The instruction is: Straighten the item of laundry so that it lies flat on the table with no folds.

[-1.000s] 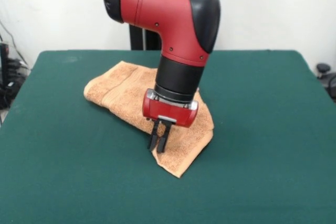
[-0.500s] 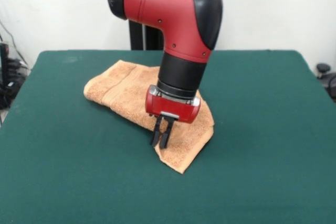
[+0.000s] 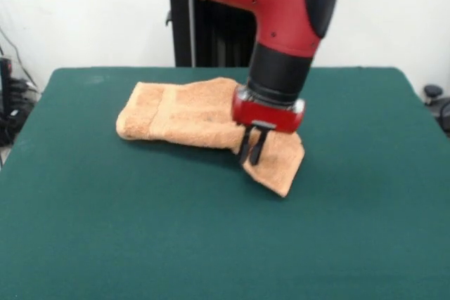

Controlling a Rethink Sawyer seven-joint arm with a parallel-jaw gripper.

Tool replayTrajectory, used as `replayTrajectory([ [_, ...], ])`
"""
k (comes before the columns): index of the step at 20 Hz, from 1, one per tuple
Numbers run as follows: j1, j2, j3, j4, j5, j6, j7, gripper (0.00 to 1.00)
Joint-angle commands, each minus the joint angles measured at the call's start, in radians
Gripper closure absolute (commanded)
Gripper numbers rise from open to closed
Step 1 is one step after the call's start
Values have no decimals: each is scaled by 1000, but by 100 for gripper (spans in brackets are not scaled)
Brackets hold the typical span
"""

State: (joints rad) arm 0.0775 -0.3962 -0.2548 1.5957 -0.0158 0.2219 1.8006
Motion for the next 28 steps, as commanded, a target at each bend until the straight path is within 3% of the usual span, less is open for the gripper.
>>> replayTrajectory([
  [1,78,-69,9,121,60,272,203,100],
  [9,99,-151,-3,121,71,389,216,100],
  [14,74,-138,15,137,71,349,211,100],
  [18,18,-76,76,129,69,260,177,100],
  [22,-89,70,204,111,62,31,143,100],
  [28,-217,267,329,-17,-17,-187,88,100],
])
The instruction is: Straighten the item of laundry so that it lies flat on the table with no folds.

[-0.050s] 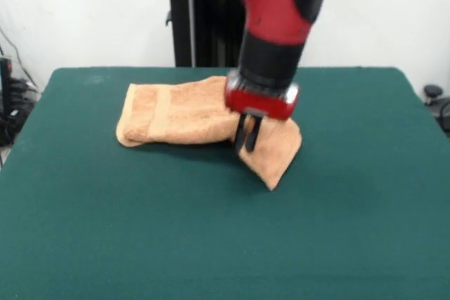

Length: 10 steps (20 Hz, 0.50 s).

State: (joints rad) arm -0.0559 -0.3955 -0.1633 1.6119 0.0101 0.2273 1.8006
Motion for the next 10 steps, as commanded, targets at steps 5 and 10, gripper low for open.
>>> replayTrajectory([
  [5,-131,348,281,-102,-87,-264,72,100],
  [10,-113,339,262,-109,-92,-252,102,100],
])
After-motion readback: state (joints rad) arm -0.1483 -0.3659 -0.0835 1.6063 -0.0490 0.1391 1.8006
